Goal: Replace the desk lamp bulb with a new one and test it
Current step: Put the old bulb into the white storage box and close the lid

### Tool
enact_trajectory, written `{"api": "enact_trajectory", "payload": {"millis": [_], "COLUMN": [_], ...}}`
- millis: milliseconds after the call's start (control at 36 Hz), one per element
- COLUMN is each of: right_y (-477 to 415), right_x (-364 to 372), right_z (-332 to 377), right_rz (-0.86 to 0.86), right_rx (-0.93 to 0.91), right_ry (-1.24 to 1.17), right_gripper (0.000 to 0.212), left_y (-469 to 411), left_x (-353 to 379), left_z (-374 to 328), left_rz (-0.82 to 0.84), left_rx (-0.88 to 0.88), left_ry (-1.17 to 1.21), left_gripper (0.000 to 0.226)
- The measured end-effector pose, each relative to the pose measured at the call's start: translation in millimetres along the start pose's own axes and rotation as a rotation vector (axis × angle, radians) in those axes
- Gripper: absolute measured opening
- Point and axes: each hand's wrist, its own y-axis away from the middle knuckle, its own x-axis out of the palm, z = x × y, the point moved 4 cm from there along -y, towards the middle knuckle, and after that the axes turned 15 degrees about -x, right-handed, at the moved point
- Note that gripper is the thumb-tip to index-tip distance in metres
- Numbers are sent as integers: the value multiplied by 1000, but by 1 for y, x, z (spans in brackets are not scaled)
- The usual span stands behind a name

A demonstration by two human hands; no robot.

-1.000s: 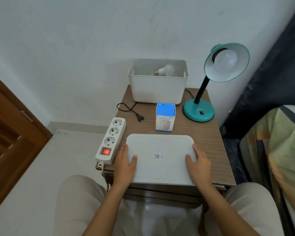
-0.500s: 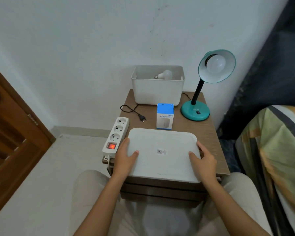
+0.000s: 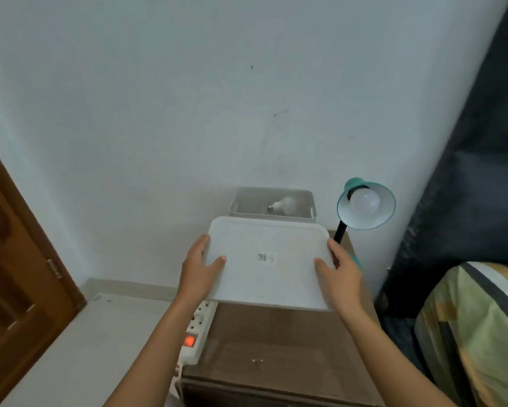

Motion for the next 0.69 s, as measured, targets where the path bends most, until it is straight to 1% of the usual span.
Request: {"api": "enact_trajectory", "payload": {"millis": [194, 361, 500, 611, 694], "right_y": [-72, -136, -178, -200, -212], "right_x": [36, 56, 67, 75, 80], "right_z": [0, -23, -43, -52, -58], "right_rz": [27, 20, 16, 13, 28], "right_rx": [-4, 47, 83, 88, 85], "right_ry": [-32, 12, 100, 134, 153], "right_gripper": [53, 54, 55, 52, 46], "left_y": [-72, -136, -184, -213, -230], "left_x": [2, 33, 61, 76, 88], "left_z": [-32, -48, -55, -53, -49], "left_rz": [-3, 25, 61, 95, 115], "left_rx": [13, -8, -23, -50, -70], "left_ry": [-28, -53, -90, -71, -71], "left_gripper": [62, 62, 62, 63, 63]}}
